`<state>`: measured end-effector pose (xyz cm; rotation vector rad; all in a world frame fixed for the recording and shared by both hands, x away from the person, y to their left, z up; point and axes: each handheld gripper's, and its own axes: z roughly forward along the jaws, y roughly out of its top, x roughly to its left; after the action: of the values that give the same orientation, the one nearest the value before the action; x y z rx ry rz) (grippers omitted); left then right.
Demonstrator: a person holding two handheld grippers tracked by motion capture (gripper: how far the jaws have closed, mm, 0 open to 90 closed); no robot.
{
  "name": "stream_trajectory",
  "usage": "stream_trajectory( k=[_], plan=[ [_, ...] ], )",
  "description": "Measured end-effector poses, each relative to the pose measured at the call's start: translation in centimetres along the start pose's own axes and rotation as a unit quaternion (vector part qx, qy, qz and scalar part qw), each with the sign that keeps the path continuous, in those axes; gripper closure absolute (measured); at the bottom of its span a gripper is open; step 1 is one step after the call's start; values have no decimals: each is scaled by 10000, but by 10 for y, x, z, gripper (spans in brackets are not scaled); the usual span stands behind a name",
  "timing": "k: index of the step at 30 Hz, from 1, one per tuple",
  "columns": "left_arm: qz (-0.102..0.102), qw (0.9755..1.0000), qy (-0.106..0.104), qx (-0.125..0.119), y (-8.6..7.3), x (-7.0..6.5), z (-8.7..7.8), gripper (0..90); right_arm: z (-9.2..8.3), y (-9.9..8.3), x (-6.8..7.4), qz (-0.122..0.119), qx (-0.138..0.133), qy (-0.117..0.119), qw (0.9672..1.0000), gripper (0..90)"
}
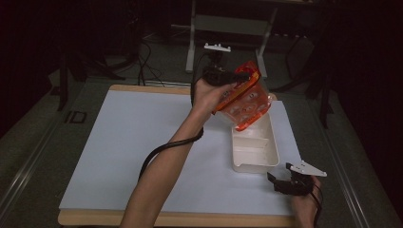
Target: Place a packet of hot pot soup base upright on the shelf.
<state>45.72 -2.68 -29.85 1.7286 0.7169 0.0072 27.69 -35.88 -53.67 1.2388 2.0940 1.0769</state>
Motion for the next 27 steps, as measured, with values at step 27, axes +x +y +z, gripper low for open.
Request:
stream_trajectory(
  k=[27],
  plan=[
    [-57, 9922, 817, 944, -9, -9, 63, 899, 0, 0, -1, -23, 2, 88, 10000, 97]
  ],
)
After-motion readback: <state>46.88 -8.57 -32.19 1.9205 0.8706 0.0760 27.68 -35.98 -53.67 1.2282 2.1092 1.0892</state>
